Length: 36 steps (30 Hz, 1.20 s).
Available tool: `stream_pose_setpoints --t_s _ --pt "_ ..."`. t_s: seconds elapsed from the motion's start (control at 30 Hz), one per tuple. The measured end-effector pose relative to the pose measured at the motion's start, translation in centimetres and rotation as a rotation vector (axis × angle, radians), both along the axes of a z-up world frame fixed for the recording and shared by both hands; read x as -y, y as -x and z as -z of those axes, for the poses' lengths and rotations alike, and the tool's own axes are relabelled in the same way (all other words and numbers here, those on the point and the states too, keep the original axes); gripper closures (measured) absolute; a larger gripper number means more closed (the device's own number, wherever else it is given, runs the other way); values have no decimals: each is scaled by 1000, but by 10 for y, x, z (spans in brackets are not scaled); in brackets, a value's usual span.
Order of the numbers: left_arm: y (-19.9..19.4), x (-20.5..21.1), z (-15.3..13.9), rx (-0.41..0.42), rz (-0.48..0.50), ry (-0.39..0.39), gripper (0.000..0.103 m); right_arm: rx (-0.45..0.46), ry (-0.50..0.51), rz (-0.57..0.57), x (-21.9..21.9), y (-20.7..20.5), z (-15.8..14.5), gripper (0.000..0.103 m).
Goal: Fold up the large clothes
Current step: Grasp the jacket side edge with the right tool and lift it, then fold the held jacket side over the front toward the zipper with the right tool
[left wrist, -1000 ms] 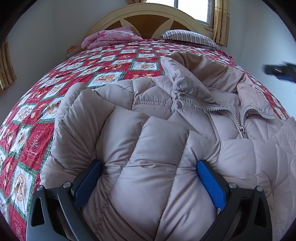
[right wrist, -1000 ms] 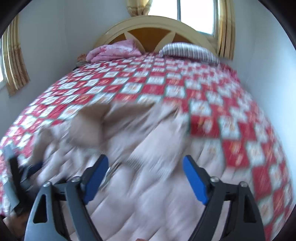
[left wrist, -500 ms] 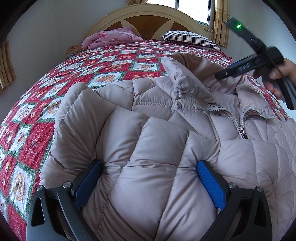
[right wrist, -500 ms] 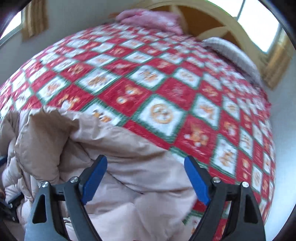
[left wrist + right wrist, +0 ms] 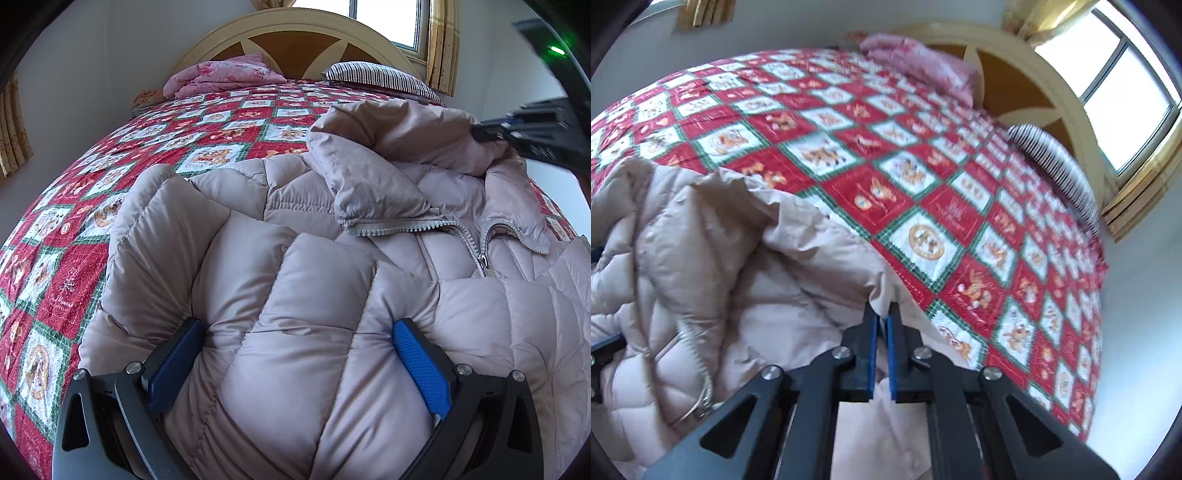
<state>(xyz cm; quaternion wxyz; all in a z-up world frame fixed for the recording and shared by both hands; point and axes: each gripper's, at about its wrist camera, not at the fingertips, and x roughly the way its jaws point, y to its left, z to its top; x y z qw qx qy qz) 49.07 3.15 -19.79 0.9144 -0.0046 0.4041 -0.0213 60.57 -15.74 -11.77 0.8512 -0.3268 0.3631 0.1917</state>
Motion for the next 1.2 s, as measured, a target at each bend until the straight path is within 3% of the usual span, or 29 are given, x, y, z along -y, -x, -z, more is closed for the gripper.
stream_pose_setpoints --t_s 0.1,0.2,0.33,0.43,0.47,0.5,0.53,0.57,0.67,0.83,0.87,0.9,0.93,1.03,1.2 --pt "0 0 0 0 0 -2 1 69 20 -27 -5 30 2 100" --pt "0 0 -1 2 0 -5 1 73 37 -62 -7 53 22 102" --pt "2 4 -3 12 -5 -28 1 55 65 -47 -8 61 55 103" --pt "2 4 -3 12 -5 -17 1 52 28 -40 -5 58 52 102" --pt "3 4 -3 12 -6 -15 1 60 8 -41 -3 56 44 87" --pt "4 3 -3 13 -6 -12 1 80 -6 -41 -3 54 35 52" --pt "4 3 -2 13 -5 -9 1 92 -28 -45 -2 52 23 31" --pt "4 2 -2 13 -6 -4 1 106 -57 -48 -1 49 13 1" --pt "4 1 -2 13 -5 -3 1 158 -84 -66 -4 35 -6 6" --pt "3 -1 -1 10 -3 5 1 56 -4 -23 -11 -18 7 23" --pt "3 -1 -1 10 -3 6 1 24 0 -22 -10 -25 11 45" --pt "2 -1 -1 10 -3 6 1 1 12 -30 -12 -27 15 89" --pt "2 -1 -1 10 -3 6 1 -20 41 -28 -15 -27 20 99" --pt "3 -1 -1 10 -3 5 1 -6 65 -88 -20 0 21 99" --pt "2 -1 -1 10 -3 2 1 169 154 -104 -22 58 23 99"
